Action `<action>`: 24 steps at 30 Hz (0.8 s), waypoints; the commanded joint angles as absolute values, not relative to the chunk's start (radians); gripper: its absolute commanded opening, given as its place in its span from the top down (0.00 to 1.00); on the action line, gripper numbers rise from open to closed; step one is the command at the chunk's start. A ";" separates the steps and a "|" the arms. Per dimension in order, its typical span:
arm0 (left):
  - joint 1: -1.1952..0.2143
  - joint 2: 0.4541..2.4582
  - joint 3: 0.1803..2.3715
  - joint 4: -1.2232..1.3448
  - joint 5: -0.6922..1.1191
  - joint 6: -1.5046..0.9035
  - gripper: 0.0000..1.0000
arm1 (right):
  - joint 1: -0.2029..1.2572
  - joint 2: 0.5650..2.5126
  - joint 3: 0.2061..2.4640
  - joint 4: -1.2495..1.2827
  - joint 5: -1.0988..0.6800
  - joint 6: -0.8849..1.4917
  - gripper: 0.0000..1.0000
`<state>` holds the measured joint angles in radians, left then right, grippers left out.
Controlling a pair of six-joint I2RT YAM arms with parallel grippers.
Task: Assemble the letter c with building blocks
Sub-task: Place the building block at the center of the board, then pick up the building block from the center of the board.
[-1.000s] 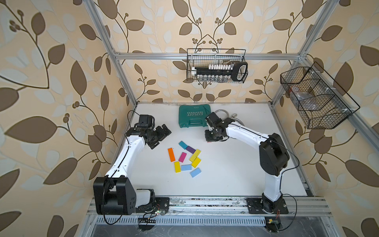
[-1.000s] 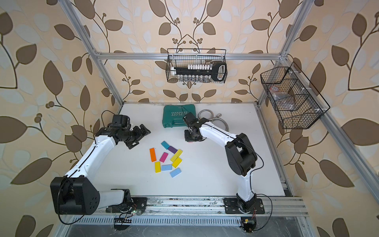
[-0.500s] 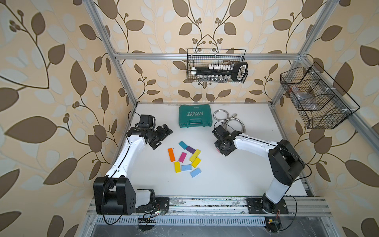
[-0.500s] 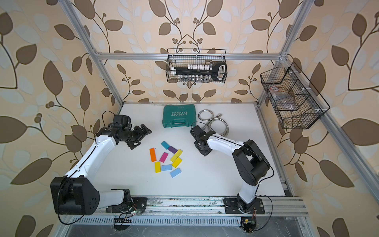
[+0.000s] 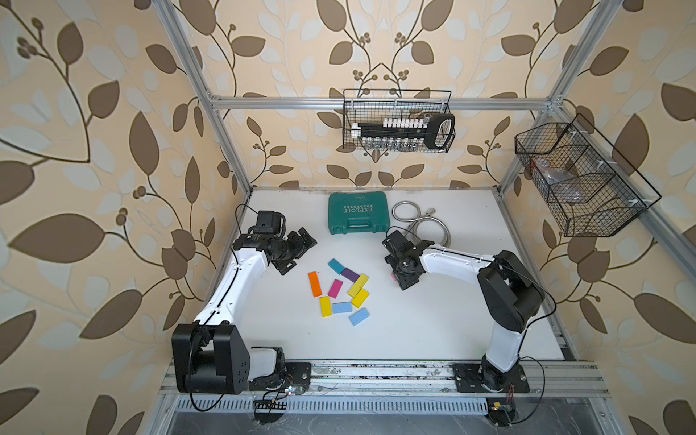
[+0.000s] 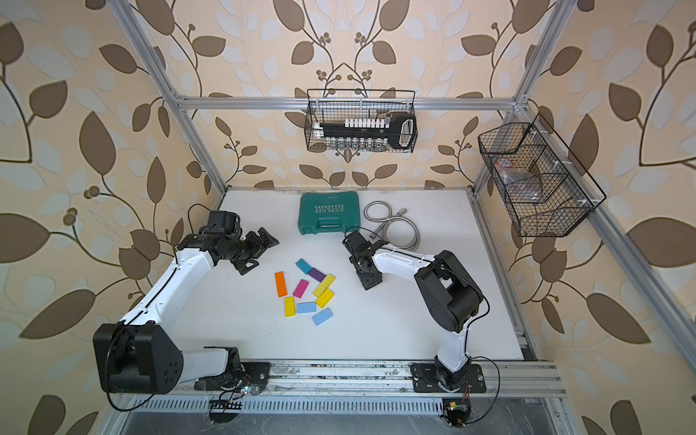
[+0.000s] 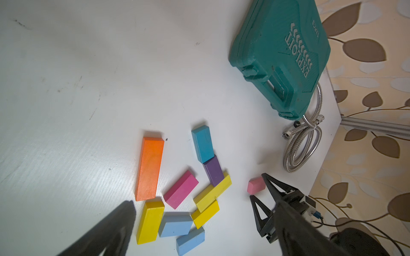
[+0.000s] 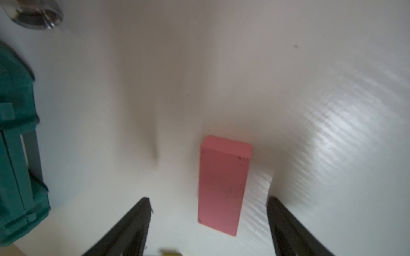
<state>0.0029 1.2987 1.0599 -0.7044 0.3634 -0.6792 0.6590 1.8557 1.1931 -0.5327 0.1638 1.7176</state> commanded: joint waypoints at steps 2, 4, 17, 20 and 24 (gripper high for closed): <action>-0.008 1.299 1.074 -0.709 0.374 -0.655 0.01 | 0.665 1.755 1.249 -0.623 0.187 1.375 0.15; -0.009 1.302 1.079 -0.709 0.383 -0.645 0.01 | 0.658 1.714 1.262 -0.638 0.220 1.129 0.15; -0.008 1.333 1.112 -0.725 0.400 -0.609 0.01 | 0.631 1.827 1.294 -0.721 0.237 0.297 0.08; -0.008 1.334 1.120 -0.737 0.400 -0.609 0.01 | 0.621 1.866 1.297 -0.703 0.210 0.281 0.08; -0.009 1.331 1.123 -0.741 0.397 -0.610 0.01 | 0.615 1.902 1.298 -0.684 0.190 0.267 0.09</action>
